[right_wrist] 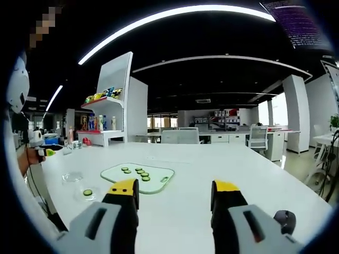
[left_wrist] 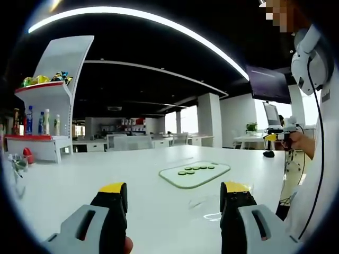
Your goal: Open the petri dish lid, add cucumber slices into the petri dish, and close the lid
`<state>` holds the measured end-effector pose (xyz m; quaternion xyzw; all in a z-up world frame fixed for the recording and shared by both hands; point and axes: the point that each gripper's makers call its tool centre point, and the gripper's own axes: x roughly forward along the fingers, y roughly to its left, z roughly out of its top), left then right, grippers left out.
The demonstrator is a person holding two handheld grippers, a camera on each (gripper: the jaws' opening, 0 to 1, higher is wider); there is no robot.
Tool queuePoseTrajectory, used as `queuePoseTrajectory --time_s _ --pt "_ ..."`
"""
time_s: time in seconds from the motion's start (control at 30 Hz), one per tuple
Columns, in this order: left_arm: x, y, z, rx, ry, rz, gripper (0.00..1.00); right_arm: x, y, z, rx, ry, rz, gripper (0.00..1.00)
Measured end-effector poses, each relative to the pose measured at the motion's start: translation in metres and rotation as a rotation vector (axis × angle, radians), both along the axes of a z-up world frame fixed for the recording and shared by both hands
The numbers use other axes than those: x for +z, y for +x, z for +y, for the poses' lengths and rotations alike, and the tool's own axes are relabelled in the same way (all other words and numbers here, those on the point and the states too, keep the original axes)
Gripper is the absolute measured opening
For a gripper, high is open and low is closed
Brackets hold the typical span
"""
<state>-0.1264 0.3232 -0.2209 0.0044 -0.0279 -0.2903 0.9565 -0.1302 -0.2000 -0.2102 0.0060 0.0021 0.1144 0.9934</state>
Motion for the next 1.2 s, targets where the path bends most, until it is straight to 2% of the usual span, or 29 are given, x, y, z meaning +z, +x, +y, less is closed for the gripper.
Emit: queuePoseTrajectory --time_s 0.27,0.8,1.07,1.2 --pt "-0.004 0.001 -0.001 0.008 0.011 0.016 0.71 -0.001 0.009 0.004 0.025 0.004 0.0 0.56" --pt "-0.002 -0.003 -0.002 0.007 0.034 0.016 0.71 0.007 0.014 0.007 0.086 0.036 -0.032 0.62" --pt "-0.004 -0.009 0.004 0.003 0.025 0.014 0.71 0.014 0.024 0.02 0.136 0.017 -0.034 0.64" --pt "-0.004 -0.01 0.01 0.007 -0.003 0.018 0.71 0.022 0.03 0.027 0.157 0.022 -0.049 0.64"
